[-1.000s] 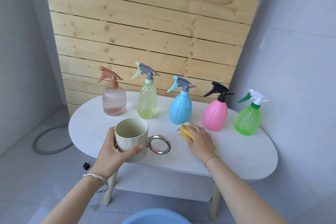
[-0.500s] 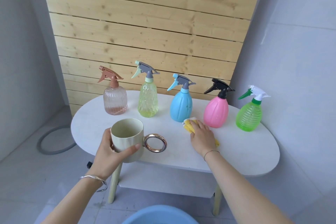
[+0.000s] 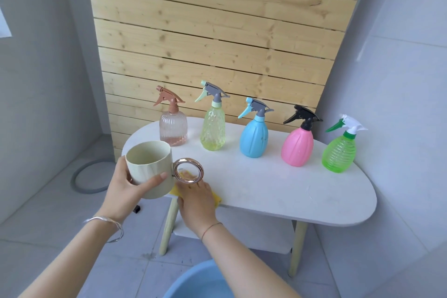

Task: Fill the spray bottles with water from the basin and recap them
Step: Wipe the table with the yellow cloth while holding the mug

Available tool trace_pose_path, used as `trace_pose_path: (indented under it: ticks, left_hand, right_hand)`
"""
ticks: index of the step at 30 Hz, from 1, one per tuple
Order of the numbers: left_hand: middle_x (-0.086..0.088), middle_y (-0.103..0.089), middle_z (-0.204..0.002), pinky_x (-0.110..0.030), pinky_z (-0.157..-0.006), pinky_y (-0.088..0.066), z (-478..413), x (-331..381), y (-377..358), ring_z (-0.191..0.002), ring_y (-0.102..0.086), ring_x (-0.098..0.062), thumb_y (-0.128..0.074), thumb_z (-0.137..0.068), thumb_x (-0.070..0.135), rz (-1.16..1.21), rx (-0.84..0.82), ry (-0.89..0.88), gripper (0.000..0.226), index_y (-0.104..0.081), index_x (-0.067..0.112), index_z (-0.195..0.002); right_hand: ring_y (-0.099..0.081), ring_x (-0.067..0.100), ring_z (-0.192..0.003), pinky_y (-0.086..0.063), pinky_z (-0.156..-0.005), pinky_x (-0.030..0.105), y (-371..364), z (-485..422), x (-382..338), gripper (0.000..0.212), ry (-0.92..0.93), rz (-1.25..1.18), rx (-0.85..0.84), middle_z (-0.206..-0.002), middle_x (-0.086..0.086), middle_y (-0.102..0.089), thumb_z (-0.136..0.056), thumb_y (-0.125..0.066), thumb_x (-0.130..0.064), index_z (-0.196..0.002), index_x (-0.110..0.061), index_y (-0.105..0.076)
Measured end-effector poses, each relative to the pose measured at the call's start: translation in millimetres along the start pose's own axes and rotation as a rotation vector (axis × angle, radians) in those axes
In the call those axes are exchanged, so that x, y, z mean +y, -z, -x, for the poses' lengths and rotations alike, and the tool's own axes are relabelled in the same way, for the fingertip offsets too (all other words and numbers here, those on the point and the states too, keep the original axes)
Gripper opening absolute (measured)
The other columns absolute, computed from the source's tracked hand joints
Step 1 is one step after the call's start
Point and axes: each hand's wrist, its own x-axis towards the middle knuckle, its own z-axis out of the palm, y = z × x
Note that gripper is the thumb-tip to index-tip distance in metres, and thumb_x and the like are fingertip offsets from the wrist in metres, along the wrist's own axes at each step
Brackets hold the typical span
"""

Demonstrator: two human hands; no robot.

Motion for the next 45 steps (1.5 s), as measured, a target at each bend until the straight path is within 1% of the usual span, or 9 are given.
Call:
trace_pose_path:
  ticks: [6,11,20,29,34,37,40,43,45]
  left_hand:
    - [0.006,-0.061,-0.109,-0.027,-0.072,-0.048,8.3,-3.4,-8.3,-0.094,-0.06,-0.009,-0.079,-0.038,0.053,0.002,-0.02,0.021,0.076,-0.05,0.035,-0.106]
    - [0.004,-0.061,-0.107,-0.023,-0.069,-0.046,17.9,-5.9,-44.6,-0.091,-0.058,-0.005,-0.078,-0.037,0.054,-0.015,-0.104,0.043,0.088,-0.049,0.022,-0.113]
    - [0.008,-0.062,-0.108,-0.016,-0.071,-0.047,31.1,0.5,-141.6,-0.092,-0.059,0.004,-0.078,-0.038,0.053,0.032,-0.253,0.053,0.08,-0.048,0.031,-0.109]
    - [0.005,-0.062,-0.1,-0.007,-0.064,-0.045,30.9,-2.5,-206.5,-0.075,-0.058,0.011,-0.078,-0.038,0.051,0.01,-0.325,0.012,0.089,-0.05,0.017,-0.115]
    - [0.007,-0.063,-0.103,-0.013,-0.068,-0.049,31.2,-10.5,-218.8,-0.082,-0.06,0.006,-0.078,-0.038,0.052,0.013,-0.336,0.038,0.08,-0.051,0.027,-0.108]
    - [0.007,-0.064,-0.103,-0.018,-0.07,-0.048,31.3,-10.0,-218.2,-0.086,-0.061,0.002,-0.078,-0.036,0.054,0.009,-0.316,0.051,0.078,-0.052,0.03,-0.106]
    - [0.008,-0.063,-0.103,-0.016,-0.068,-0.047,28.4,-8.0,-216.6,-0.084,-0.06,0.005,-0.077,-0.035,0.053,0.035,-0.296,0.062,0.08,-0.051,0.03,-0.106]
    - [0.006,-0.063,-0.107,-0.018,-0.071,-0.046,25.4,-7.0,-215.6,-0.093,-0.06,-0.001,-0.078,-0.035,0.053,0.058,-0.273,0.069,0.08,-0.051,0.031,-0.107]
    - [0.005,-0.063,-0.108,-0.019,-0.072,-0.046,25.0,-6.8,-215.6,-0.095,-0.06,-0.003,-0.078,-0.035,0.052,0.064,-0.269,0.071,0.08,-0.051,0.031,-0.107]
  right_hand:
    - [-0.063,0.025,-0.098,-0.049,-0.078,0.028,10.8,11.9,27.5,0.045,-0.02,0.032,0.053,-0.111,0.002,-0.066,-0.065,-0.072,-0.015,-0.11,-0.019,-0.066]
    - [-0.047,0.025,-0.123,-0.038,-0.092,0.039,42.4,41.9,94.9,0.055,-0.174,0.095,0.051,-0.146,-0.001,-0.044,-0.082,-0.047,-0.016,-0.136,-0.027,-0.047]
    - [-0.037,0.017,-0.13,-0.03,-0.098,0.032,99.4,82.6,209.8,0.054,-0.43,0.233,0.038,-0.151,-0.014,-0.031,-0.092,-0.043,-0.019,-0.141,-0.039,-0.036]
    - [-0.04,0.025,-0.124,-0.034,-0.097,0.035,156.0,119.4,345.5,0.055,-0.718,0.314,0.033,-0.148,-0.007,-0.035,-0.094,-0.041,-0.017,-0.144,-0.038,-0.033]
    - [-0.042,0.029,-0.12,-0.032,-0.099,0.034,167.0,149.8,381.1,0.056,-0.855,0.344,0.076,-0.141,0.004,-0.044,-0.089,-0.041,-0.008,-0.142,-0.027,-0.038]
    - [-0.048,0.028,-0.112,-0.035,-0.093,0.033,166.0,164.3,372.8,0.059,-0.799,0.332,0.152,-0.13,0.006,-0.054,-0.083,-0.04,-0.001,-0.136,-0.025,-0.046]
    - [-0.049,0.029,-0.103,-0.04,-0.09,0.035,160.2,164.5,329.4,0.062,-0.5,0.233,0.168,-0.13,-0.003,-0.054,-0.077,-0.04,0.001,-0.131,-0.028,-0.052]
    - [-0.047,0.029,-0.111,-0.039,-0.089,0.038,147.8,141.4,287.9,0.061,-0.237,0.255,0.051,-0.141,-0.004,-0.046,-0.08,-0.039,-0.008,-0.137,-0.03,-0.047]
    - [-0.042,0.026,-0.12,-0.034,-0.092,0.036,137.8,117.3,280.8,0.06,-0.252,0.292,0.001,-0.148,-0.007,-0.038,-0.087,-0.041,-0.008,-0.142,-0.032,-0.038]
